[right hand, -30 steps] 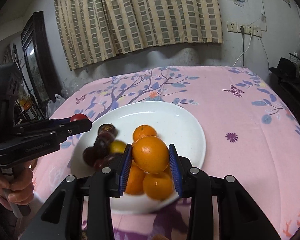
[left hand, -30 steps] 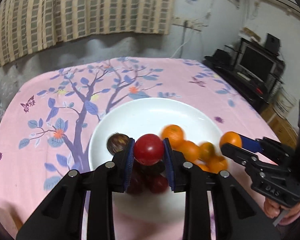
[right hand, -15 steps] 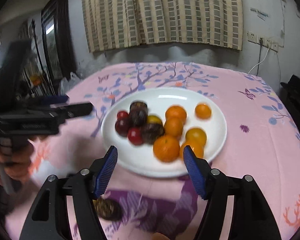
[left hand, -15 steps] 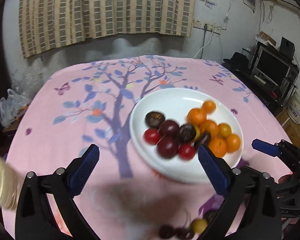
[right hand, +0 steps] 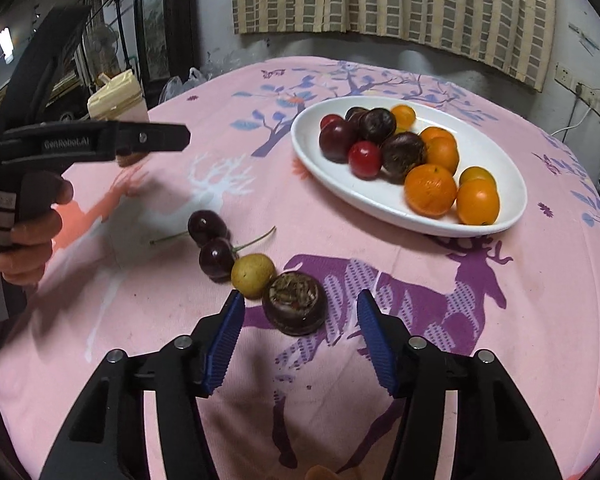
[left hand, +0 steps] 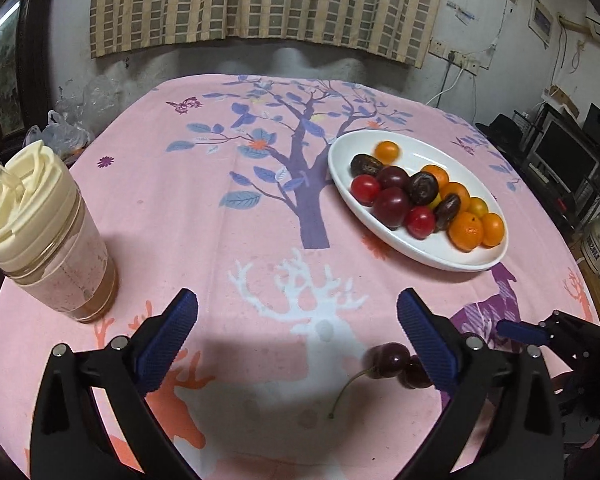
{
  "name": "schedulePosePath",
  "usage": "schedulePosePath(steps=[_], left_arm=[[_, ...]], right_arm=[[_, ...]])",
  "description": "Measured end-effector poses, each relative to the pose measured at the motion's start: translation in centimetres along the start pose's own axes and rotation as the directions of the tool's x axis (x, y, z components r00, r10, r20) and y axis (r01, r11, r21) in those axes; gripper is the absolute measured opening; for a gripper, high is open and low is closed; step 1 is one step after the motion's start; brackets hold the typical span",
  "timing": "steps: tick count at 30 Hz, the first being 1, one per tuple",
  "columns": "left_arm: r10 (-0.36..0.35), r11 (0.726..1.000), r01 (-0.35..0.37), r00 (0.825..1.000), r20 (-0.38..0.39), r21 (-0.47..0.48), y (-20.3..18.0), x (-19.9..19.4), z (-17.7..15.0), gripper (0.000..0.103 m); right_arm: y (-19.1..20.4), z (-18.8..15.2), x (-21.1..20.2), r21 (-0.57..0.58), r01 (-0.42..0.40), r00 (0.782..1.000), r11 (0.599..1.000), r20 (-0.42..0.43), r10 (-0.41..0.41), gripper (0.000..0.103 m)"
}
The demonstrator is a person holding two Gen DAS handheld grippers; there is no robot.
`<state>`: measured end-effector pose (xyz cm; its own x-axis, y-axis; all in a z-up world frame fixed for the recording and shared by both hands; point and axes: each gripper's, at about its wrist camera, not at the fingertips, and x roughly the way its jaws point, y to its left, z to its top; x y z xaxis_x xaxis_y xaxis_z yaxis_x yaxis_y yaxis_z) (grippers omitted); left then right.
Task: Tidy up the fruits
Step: 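Grasp a pair of dark cherries with the left tool while the right tool grasps a mangosteen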
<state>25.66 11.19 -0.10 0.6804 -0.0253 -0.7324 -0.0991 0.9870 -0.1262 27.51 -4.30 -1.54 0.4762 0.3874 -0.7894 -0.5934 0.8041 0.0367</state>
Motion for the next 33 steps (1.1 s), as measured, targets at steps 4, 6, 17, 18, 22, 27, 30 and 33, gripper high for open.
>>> schedulePosePath(steps=[4,6,17,18,22,27,30,33], left_arm=[[-0.005,1.000,0.005,1.000,0.011,0.013,-0.3,-0.4,0.0,0.098],[-0.009,1.000,0.008,1.000,0.011,0.010,-0.3,-0.4,0.0,0.098],[-0.028,1.000,0.028,1.000,0.004,-0.005,0.0,-0.7,0.3,0.098],[-0.039,0.999,0.039,0.999,-0.001,0.002,0.0,-0.6,0.3,0.098],[-0.161,0.975,0.169,0.985,-0.064,0.141,-1.0,-0.3,-0.3,0.091],[-0.218,0.922,0.252,0.965,-0.142,0.294,-2.7,0.2,-2.0,0.043],[-0.223,0.900,0.266,0.962,-0.160,0.345,-3.6,0.3,-2.8,0.043],[-0.219,0.889,0.267,0.961,-0.167,0.372,-4.3,0.6,-3.3,0.043]], right_arm=[[0.4,-0.2,0.6,-0.013,0.002,1.000,1.000,-0.015,-0.002,0.056],[0.3,-0.1,0.9,-0.018,0.006,1.000,1.000,-0.022,-0.006,0.054],[0.4,0.0,1.7,-0.021,0.003,0.999,1.000,-0.035,-0.003,0.038],[0.1,0.0,1.5,-0.002,-0.015,0.999,1.000,-0.030,0.015,0.038],[-1.7,0.4,0.3,0.099,-0.036,0.999,0.994,0.014,0.034,0.038],[-3.0,0.1,0.1,0.160,-0.045,0.999,0.986,0.006,0.045,0.038],[-2.9,0.1,0.1,0.156,-0.047,0.999,0.987,-0.001,0.048,0.038],[-2.7,0.1,0.2,0.157,-0.061,0.998,0.986,-0.004,0.063,0.038]])
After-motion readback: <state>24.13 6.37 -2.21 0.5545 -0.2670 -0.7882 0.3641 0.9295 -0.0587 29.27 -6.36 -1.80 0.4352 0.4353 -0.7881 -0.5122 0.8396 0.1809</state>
